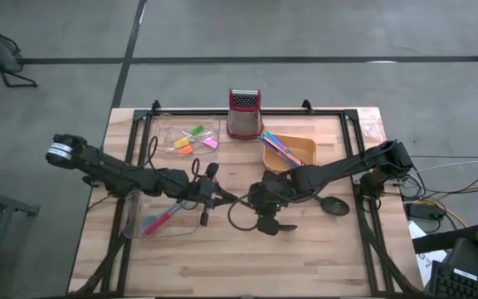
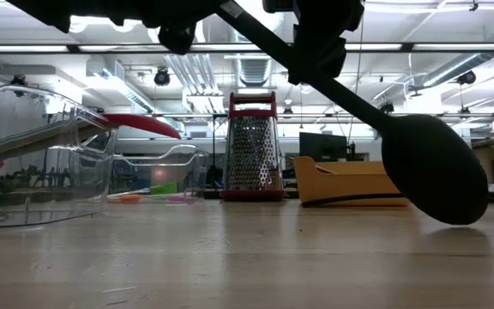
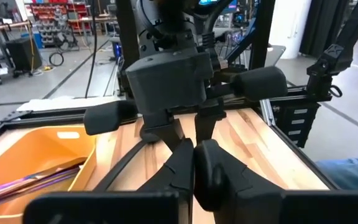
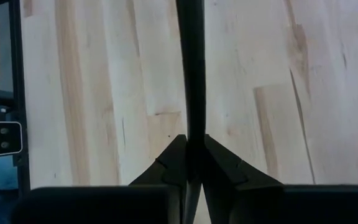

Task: Pick & Place Kitchen Items
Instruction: Put the top black spoon into the bottom transparent bin

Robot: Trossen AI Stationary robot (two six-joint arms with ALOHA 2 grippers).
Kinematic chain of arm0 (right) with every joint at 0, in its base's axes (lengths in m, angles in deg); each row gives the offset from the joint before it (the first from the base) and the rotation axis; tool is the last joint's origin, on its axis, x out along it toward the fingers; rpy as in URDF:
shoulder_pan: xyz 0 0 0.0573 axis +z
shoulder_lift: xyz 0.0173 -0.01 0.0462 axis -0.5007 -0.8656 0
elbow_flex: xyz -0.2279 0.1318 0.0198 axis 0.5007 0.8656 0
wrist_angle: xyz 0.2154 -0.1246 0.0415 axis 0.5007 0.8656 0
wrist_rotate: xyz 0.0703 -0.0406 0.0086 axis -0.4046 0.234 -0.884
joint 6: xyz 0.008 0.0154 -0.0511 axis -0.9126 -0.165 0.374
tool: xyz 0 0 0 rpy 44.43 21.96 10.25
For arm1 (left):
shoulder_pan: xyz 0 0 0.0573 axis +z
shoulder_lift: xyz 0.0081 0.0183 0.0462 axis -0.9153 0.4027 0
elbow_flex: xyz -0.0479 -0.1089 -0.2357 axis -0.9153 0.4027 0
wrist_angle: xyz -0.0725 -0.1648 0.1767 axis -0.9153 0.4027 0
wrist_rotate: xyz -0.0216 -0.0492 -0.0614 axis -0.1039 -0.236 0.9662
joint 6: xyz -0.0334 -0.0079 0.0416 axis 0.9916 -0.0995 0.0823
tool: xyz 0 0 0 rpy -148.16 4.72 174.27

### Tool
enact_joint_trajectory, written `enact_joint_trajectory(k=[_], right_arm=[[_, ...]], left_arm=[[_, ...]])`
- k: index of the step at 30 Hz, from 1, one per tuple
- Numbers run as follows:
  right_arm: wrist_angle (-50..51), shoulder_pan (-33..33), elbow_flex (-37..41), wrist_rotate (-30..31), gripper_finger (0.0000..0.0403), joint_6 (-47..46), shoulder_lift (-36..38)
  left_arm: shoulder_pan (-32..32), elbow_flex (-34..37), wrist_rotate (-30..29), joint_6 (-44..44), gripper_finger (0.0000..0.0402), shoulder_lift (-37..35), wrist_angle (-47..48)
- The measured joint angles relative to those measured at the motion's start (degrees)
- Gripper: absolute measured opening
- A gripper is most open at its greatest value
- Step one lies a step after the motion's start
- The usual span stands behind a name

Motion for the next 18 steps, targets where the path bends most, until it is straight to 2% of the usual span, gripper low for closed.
enact_joint_trajectory(k=[13,18], right_arm=[[2.1,0.0,0.0,-0.5,0.0034,0.2,0.0],[2.9,0.0,0.0,-0.6,0.0034,0.1,0.0]], left_arm=[[0.0,0.1,0.3,1.4,0.0026,0.0,2.7],[-0.1,0.1,-0.2,5.6,0.0026,-0.1,7.4]])
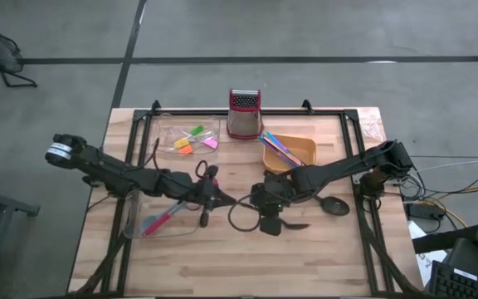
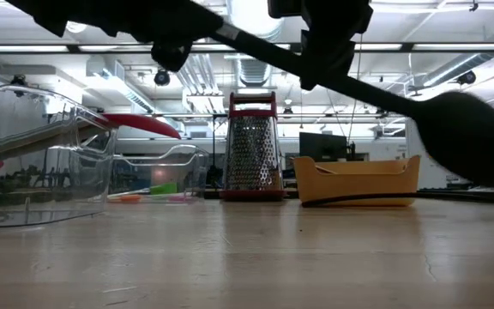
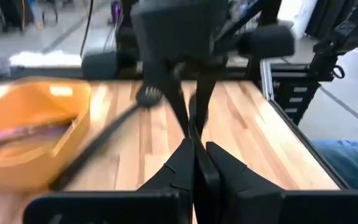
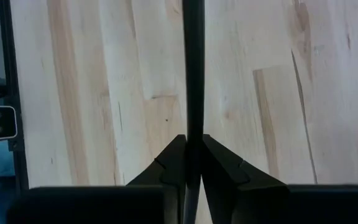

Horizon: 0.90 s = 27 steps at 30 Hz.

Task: Pick & Place Kitchen Items
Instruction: Put the top black spoon into the bottom transparent bin

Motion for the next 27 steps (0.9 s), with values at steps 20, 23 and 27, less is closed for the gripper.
enact_joint_trajectory(k=[20,23,27], right_arm=[[4.9,-0.1,-0.1,-1.3,0.0020,-2.1,0.2],[7.5,-0.1,-0.1,-1.3,0.0019,-3.8,0.2],[8.0,-0.1,-0.1,-1.4,0.0021,-4.0,0.2]], left_arm=[[-0.1,0.2,-1.3,2.5,0.0104,0.2,3.2],[0.0,0.2,-1.1,2.2,0.0114,0.2,1.8],[0.2,0.2,-1.1,1.9,0.0128,0.2,1.7]])
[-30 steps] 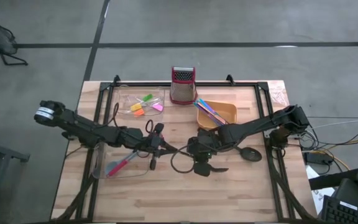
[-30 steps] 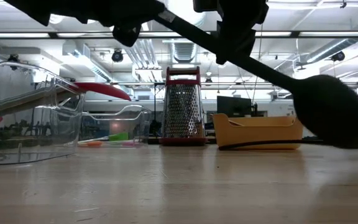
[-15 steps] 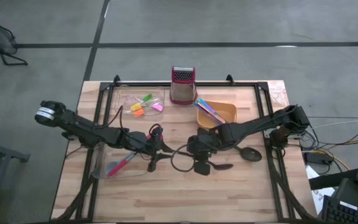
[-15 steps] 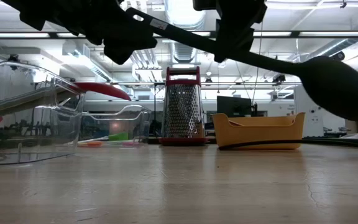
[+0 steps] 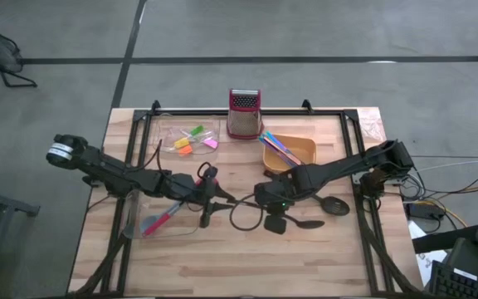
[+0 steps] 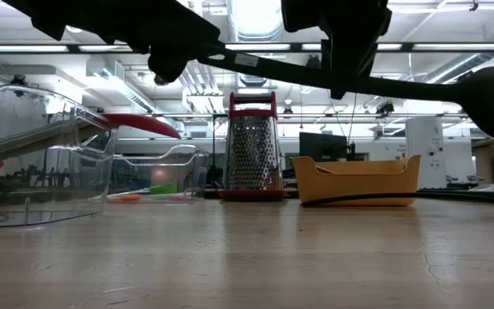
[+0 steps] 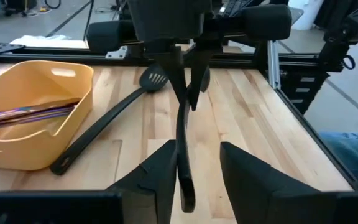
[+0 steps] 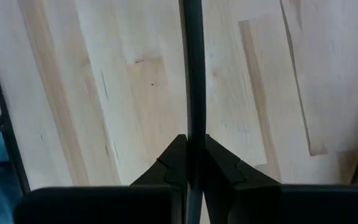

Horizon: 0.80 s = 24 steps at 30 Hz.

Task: Pick & Place Kitchen Items
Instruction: Put the top black spoon into the bottom transparent bin

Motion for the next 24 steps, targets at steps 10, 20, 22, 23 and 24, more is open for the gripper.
enact_joint_trajectory(k=[10,20,22,23,24], right_arm=[[-1.7,-0.8,0.0,0.1,0.0022,0.3,0.0],[-1.6,-0.8,-0.9,0.2,0.0022,1.4,-0.1],[-1.6,-0.9,-0.9,0.2,0.0022,1.4,-0.1],[-1.6,-0.9,-0.9,0.2,0.0022,1.4,-0.1],[-1.6,-0.9,-0.9,0.1,0.0022,1.5,-0.1]], left_arm=[[0.7,-0.1,-0.1,0.6,0.0146,0.6,1.4],[0.7,-0.1,-0.4,0.6,0.0137,0.9,0.5],[0.7,-0.1,-0.1,0.6,0.0125,0.8,0.6],[0.7,-0.1,0.2,0.6,0.0116,0.8,0.6],[0.7,-0.1,0.3,0.6,0.0106,0.8,0.7]])
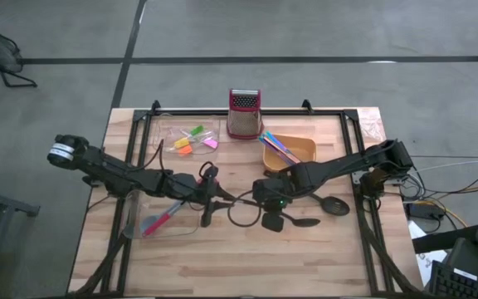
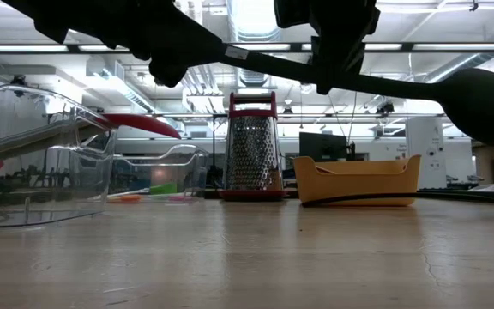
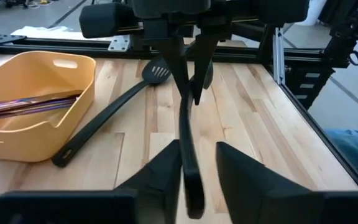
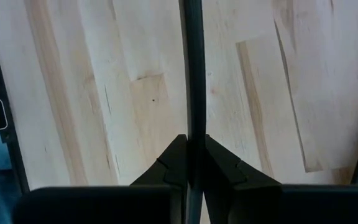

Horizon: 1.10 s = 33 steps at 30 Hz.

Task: Pick & Place Kitchen Items
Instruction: Put the top black spoon into the bottom transparent bin

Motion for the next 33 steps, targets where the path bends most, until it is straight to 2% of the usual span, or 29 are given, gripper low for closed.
enact_joint_trajectory(k=[7,15,25,29,33], right_arm=[[0.0,0.0,0.0,-0.2,0.0023,0.1,0.0],[-1.8,0.0,0.0,-0.5,0.0038,1.6,0.0],[-5.6,0.0,-0.1,-0.4,0.0131,6.7,0.0],[-5.2,0.0,-0.9,-0.1,0.0170,9.0,0.5],[-5.4,0.1,-1.1,0.1,0.0200,11.2,2.6]], left_arm=[[0.1,0.0,0.2,0.3,0.0021,0.0,0.0],[-0.8,0.0,0.9,1.7,0.0021,-1.9,1.9],[-3.8,0.0,-0.9,6.3,0.0021,-10.5,14.6],[-7.1,0.1,-4.6,8.6,0.0021,-15.8,22.5],[-12.6,0.1,-12.6,10.5,0.0021,-22.3,28.5]])
